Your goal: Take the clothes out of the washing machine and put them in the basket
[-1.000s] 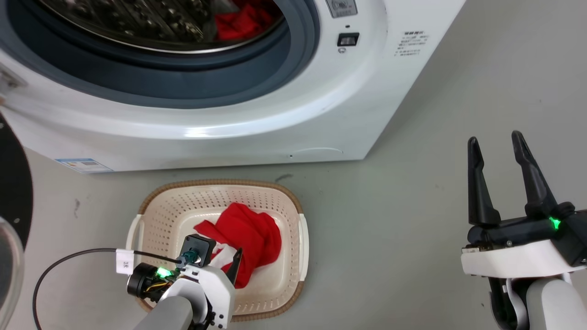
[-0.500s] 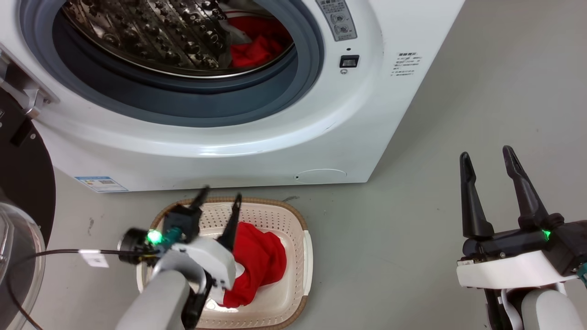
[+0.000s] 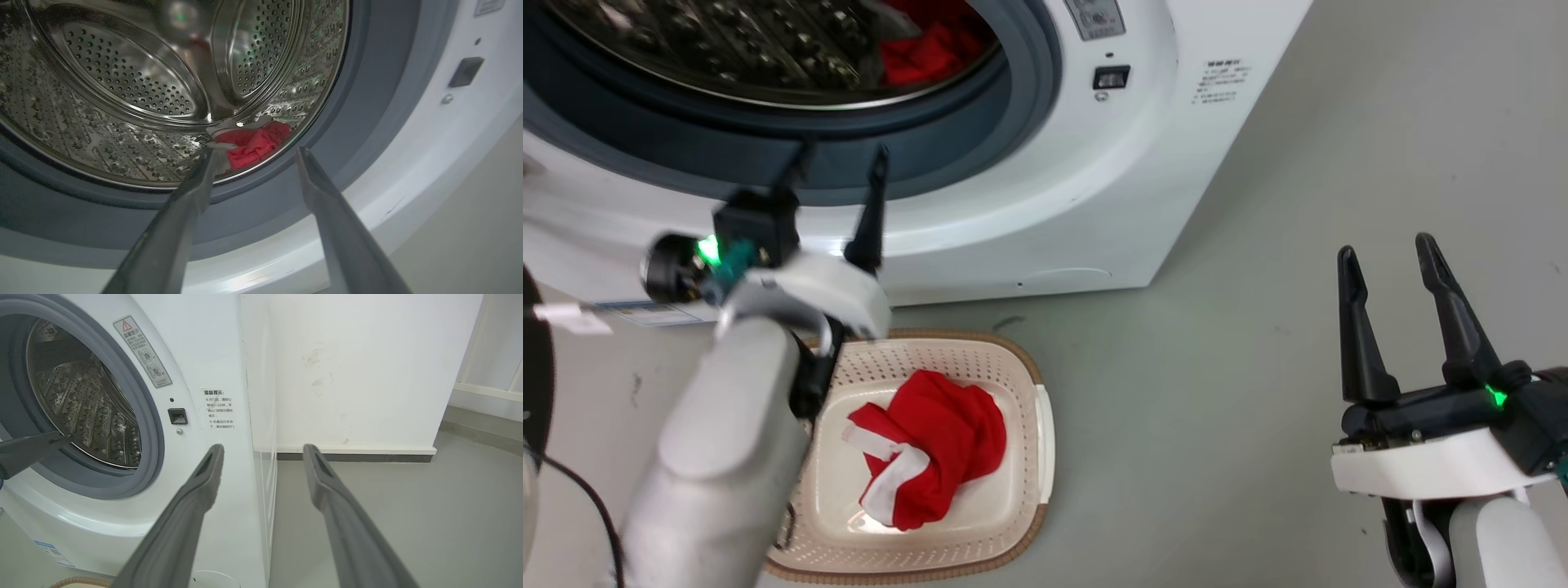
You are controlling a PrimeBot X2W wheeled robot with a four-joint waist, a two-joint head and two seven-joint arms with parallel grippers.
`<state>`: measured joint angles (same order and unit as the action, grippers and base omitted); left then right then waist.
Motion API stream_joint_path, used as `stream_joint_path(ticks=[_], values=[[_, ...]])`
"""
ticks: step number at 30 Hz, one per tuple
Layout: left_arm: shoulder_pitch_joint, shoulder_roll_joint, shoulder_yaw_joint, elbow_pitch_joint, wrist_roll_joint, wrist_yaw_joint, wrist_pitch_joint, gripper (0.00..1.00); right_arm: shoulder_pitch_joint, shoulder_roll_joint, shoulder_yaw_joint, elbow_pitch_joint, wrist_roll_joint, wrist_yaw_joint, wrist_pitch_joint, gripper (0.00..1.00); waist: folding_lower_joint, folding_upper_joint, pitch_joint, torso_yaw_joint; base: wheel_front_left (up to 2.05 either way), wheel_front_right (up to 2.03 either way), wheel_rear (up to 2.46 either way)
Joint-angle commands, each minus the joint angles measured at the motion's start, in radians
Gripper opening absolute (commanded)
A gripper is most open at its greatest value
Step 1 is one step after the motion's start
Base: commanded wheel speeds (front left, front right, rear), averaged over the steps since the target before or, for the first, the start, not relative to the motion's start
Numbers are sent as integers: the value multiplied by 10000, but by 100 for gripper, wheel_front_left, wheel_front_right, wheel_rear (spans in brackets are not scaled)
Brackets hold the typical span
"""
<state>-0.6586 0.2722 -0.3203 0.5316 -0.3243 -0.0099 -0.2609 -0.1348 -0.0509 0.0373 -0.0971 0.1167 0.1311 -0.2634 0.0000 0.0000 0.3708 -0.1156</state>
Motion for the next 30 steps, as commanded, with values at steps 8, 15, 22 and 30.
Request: stream_joint_path(ticks=[8,15,22,30], values=[[-2962,653,-169,1726,339,-560,989,100,-572,15,27,-124,283,-7,-19,100,0,0,1263,-892,0,0,0],[-5219,1052,-471,3346,309,-980,2544,100,-980,17,187,-183,673,-7,-20,100,0,0,2108,-1487,0,0,0],[-6968,1178,-791,4484,-252,-1183,4560,100,-1331,17,187,-234,994,-7,-20,100,0,0,2820,-1860,0,0,0],[-8233,1456,-1585,4692,-1130,-1195,6537,100,-1594,17,194,-290,1219,-7,-20,100,0,0,3419,-2106,0,0,0]])
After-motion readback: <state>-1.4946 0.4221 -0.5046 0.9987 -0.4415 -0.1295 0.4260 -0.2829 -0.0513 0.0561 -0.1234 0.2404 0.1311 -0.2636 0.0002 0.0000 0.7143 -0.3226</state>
